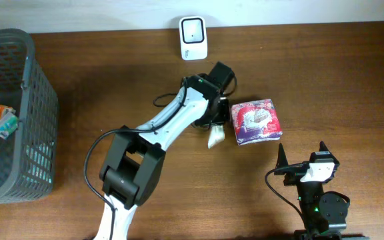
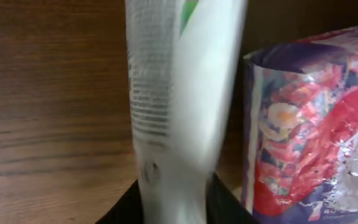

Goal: Scan the item barcode
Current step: 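Carry the white tube with the left gripper and lay it beside the package, then reach the left gripper into the basket and grasp the green wipes pack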

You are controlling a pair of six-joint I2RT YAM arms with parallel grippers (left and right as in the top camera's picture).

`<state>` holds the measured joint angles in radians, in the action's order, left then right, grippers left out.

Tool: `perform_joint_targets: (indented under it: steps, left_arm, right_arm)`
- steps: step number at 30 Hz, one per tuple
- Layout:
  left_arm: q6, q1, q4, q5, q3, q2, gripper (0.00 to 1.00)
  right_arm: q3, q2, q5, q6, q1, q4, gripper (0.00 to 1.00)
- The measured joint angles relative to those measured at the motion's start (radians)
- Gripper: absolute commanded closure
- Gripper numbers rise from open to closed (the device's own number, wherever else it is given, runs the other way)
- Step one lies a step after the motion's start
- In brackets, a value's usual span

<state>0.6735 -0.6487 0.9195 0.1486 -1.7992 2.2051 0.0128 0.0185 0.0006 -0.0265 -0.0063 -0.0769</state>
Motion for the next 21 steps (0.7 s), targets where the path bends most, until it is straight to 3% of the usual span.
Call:
perform_joint_targets:
  steps: [2,6,9,10,12,15,19,21]
  left_arm:
    - [0.019,-0.034,-0.031,-0.047,0.002,0.0,0.22]
    - [-0.031,-0.05,-0.048,-0.085,-0.002,0.0,0.21]
    - [-0.137,0.018,0.146,-0.077,-0.204,-0.016,0.2]
    - [-0.173,0.064,0.25,-0.078,-0.308,-0.053,0.02]
    - [-0.22,0.169,0.359,-0.095,-0.431,-0.177,0.0]
    - [-0.274,0.397,0.466,-0.122,-0.471,-0.412,0.01]
    - [-0.292,0.697,0.612,-0.127,-0.474,-0.485,0.01]
    - [-0.293,0.785,0.615,-0.129,-0.474,-0.489,0.01]
  right_arm:
    - [0.0,0.0,0.0,0.0,0.0,0.0,0.01]
    - [0.0,0.0,0.0,0.0,0.0,0.0,0.01]
    - [0.0,0.0,0.0,0.0,0.0,0.0,0.01]
    - [0.0,0.0,0.0,0.0,0.0,0.0,0.01]
    - [0.0,0.0,0.0,-0.001,0.0,0.0,0.01]
    - [0.0,0.0,0.0,0.0,0.0,0.0,0.01]
    - [0.0,0.0,0.0,0.0,0.0,0.0,0.01]
    - [0.0,0.0,0.0,0.0,0.0,0.0,0.01]
